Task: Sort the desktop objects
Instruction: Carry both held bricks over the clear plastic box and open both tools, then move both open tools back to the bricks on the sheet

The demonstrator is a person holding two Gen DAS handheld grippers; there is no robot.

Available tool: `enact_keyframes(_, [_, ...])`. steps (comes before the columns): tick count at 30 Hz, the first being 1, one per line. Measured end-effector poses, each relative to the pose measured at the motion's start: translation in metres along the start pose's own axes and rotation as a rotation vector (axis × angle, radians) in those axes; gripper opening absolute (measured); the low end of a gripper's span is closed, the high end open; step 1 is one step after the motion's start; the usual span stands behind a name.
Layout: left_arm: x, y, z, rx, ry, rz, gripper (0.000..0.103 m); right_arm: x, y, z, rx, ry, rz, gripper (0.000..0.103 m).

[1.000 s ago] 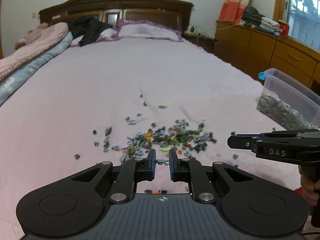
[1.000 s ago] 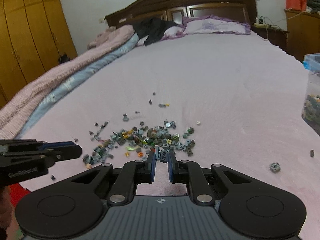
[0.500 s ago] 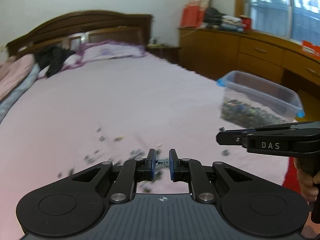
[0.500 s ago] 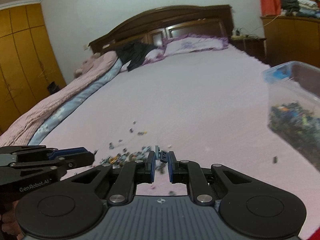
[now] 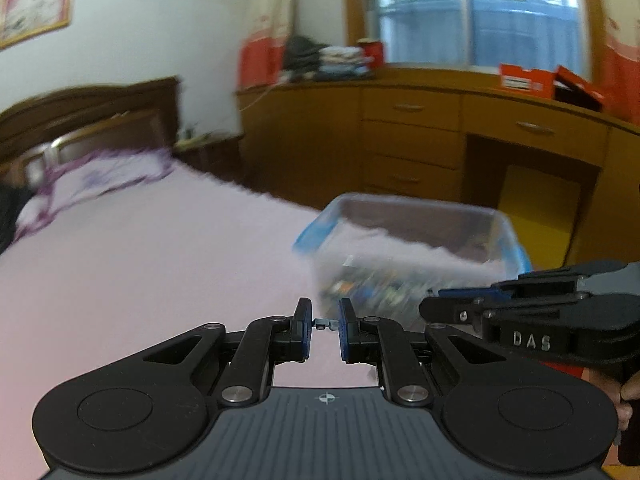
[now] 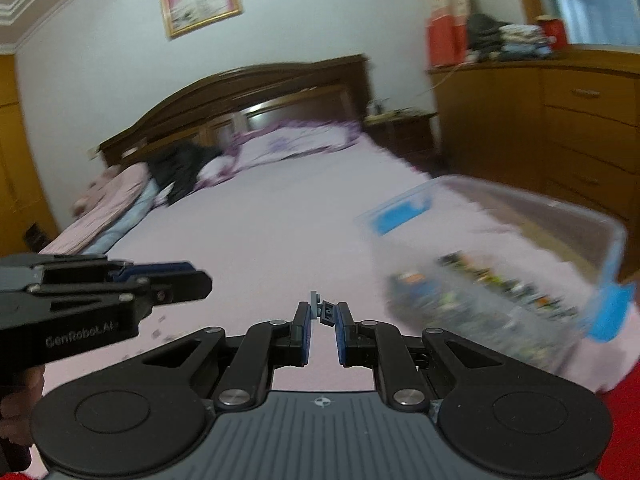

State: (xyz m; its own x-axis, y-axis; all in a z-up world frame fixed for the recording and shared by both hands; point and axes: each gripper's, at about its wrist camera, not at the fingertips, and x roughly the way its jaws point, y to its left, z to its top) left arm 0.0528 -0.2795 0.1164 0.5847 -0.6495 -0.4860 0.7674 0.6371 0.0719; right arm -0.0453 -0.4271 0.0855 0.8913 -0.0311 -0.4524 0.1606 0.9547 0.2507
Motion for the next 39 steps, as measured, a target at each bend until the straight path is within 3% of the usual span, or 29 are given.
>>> enact_keyframes(6, [0.075, -0.043, 0.058, 0.048, -0.01, -0.089, 0.015, 0.004, -0.054, 0.03, 0.042, -0.05, -0.084, 0.009])
enact_keyframes(10, [0.119, -0.063, 0.077, 0.069, 0.032, -0.13, 0.016, 0.017, -0.088, 0.041, 0.077, -0.039, -0.126, 0.009])
enact_keyframes(12, [0.133, -0.07, 0.079, 0.083, 0.051, -0.129, 0.02, 0.023, -0.103, 0.043, 0.093, -0.028, -0.145, 0.009])
enact_keyframes(13, [0.14, -0.073, 0.079, 0.09, 0.059, -0.127, 0.021, 0.024, -0.11, 0.043, 0.103, -0.022, -0.158, 0.014])
enact_keyframes(14, [0.143, -0.075, 0.078, 0.093, 0.061, -0.123, 0.029, 0.026, -0.116, 0.042, 0.114, -0.017, -0.17, 0.016])
enact_keyframes(15, [0.142, -0.075, 0.075, 0.091, 0.064, -0.124, 0.039, 0.026, -0.122, 0.041, 0.123, -0.012, -0.181, 0.022])
enact_keyframes(16, [0.14, -0.074, 0.072, 0.087, 0.067, -0.126, 0.043, 0.026, -0.126, 0.039, 0.129, -0.011, -0.186, 0.03])
enact_keyframes(23, [0.108, -0.041, 0.043, 0.056, 0.078, -0.079, 0.062, 0.024, -0.116, 0.024, 0.108, -0.03, -0.183, 0.038])
enact_keyframes(26, [0.081, -0.018, 0.018, 0.022, 0.085, -0.044, 0.066, 0.02, -0.095, 0.016, 0.072, -0.058, -0.164, 0.044])
enact_keyframes(30, [0.052, 0.003, -0.03, -0.022, 0.143, 0.054, 0.08, 0.023, -0.067, -0.002, 0.018, -0.027, -0.117, 0.05])
enact_keyframes(39, [-0.019, 0.029, -0.124, -0.029, 0.28, 0.226, 0.087, 0.044, -0.007, -0.048, -0.091, 0.088, -0.002, 0.054])
